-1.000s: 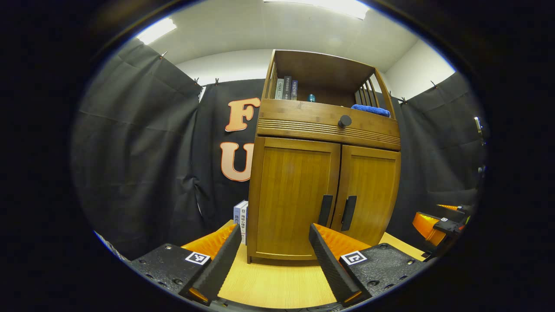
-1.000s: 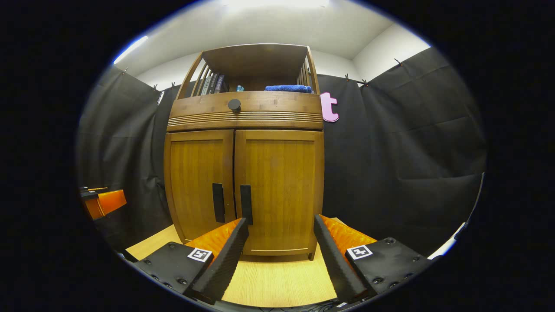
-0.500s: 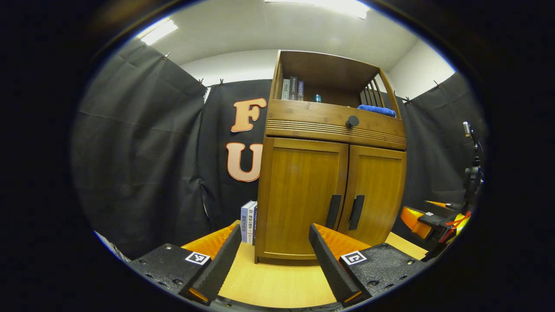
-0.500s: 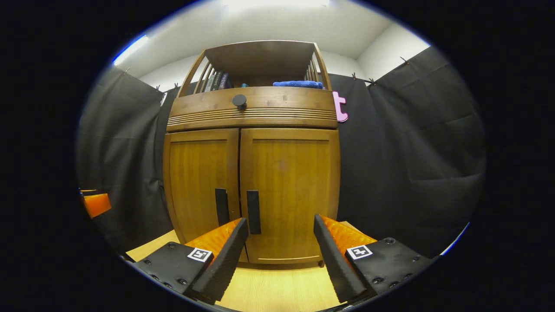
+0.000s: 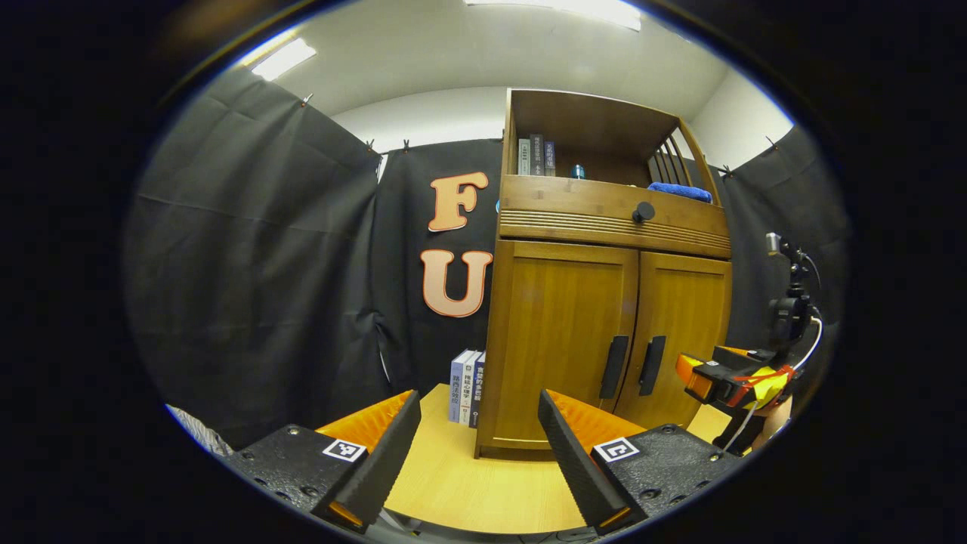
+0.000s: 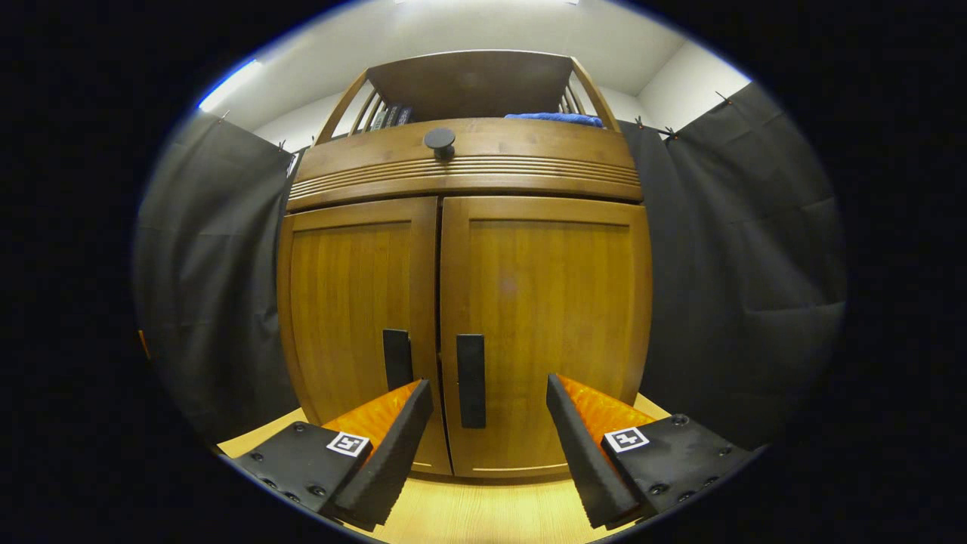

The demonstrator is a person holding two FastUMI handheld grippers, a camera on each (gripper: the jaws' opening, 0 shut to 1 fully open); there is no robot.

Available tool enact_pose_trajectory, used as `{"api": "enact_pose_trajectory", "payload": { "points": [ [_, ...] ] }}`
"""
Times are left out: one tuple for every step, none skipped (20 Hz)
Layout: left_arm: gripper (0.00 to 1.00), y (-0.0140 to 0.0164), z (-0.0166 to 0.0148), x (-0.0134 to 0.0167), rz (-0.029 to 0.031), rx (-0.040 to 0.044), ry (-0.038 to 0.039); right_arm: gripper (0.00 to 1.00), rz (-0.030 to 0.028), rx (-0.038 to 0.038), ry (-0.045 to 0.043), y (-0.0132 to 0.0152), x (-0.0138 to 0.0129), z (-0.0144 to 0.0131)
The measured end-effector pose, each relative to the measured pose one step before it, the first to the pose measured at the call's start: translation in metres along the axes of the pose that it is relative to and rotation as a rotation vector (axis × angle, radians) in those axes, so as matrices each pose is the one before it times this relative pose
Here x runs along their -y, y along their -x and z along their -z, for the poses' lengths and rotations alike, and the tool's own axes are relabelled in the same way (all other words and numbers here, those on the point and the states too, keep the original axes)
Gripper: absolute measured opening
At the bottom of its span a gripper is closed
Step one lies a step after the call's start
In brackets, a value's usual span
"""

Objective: Open the right door of the double-door shoe cabinet with the right hand, and open the left door with the left hand.

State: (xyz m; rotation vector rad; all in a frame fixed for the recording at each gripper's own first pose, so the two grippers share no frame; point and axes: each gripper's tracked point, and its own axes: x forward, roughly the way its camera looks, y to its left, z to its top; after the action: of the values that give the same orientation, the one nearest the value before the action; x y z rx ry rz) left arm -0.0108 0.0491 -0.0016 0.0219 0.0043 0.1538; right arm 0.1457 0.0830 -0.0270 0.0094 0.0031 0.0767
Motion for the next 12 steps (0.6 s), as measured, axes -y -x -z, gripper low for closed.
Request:
{"api": "enact_pose_trajectory", "payload": {
  "points": [
    [0.92,0.00046,0.00017,-0.00246,-0.00859,-0.00259,-0.00237,0.96,0.00028,-0.00219,-0.01092,-0.00859,-0.00092,0.00166],
    [0.92,0.00046,0.00076,-0.00287,-0.01001,-0.00212,-0.00377,0.94,0.00253,-0.00847,-0.01225,-0.00908,-0.00053,0.00261],
    [0.95,0.00074,0.00019,-0.00287,-0.00969,-0.0034,-0.00473,0.95,0.00374,-0.01251,-0.01253,-0.0097,-0.00045,0.00382],
    [0.92,0.00129,0.00083,-0.0042,-0.00864,-0.00335,-0.00603,0.97,0.00256,-0.01366,-0.00961,-0.00817,-0.00082,0.00463],
    [0.92,0.00119,0.0001,-0.00284,-0.00937,-0.00285,-0.00672,0.98,0.00128,-0.01085,-0.00205,-0.00782,-0.00131,0.00407],
    [0.92,0.0007,0.00064,-0.00373,-0.01002,-0.0017,-0.00751,0.98,0.00364,-0.00555,0.001,-0.00726,-0.00001,0.00287],
    [0.92,0.00037,-0.00025,-0.00306,-0.0101,-0.00059,-0.00683,1.0,0.00276,-0.00439,0.00134,-0.00558,0.00045,0.00377],
    [0.92,0.00067,0.00007,-0.00361,-0.01019,0.00019,-0.00481,0.94,0.0013,-0.00623,0.0021,-0.00812,-0.00144,0.00313],
    [0.92,0.00001,-0.00004,-0.00298,-0.01025,-0.00097,-0.00199,0.94,0.00096,-0.00972,0.00351,-0.00991,-0.00246,0.00403],
    [0.92,0.0008,0.00089,-0.00223,-0.00855,-0.00317,0.00049,0.94,-0.00197,-0.00868,0.00288,-0.00738,-0.00168,0.00335],
    [0.92,0.00008,0.00086,-0.00156,-0.00729,-0.00466,0.00223,1.0,-0.00365,-0.00967,-0.00201,-0.00547,-0.00257,0.00272],
    [0.92,0.00075,0.00117,-0.00097,-0.00576,-0.00481,0.00268,0.98,-0.00647,-0.00726,-0.00582,-0.00659,-0.00296,0.00305]
  ]
}}
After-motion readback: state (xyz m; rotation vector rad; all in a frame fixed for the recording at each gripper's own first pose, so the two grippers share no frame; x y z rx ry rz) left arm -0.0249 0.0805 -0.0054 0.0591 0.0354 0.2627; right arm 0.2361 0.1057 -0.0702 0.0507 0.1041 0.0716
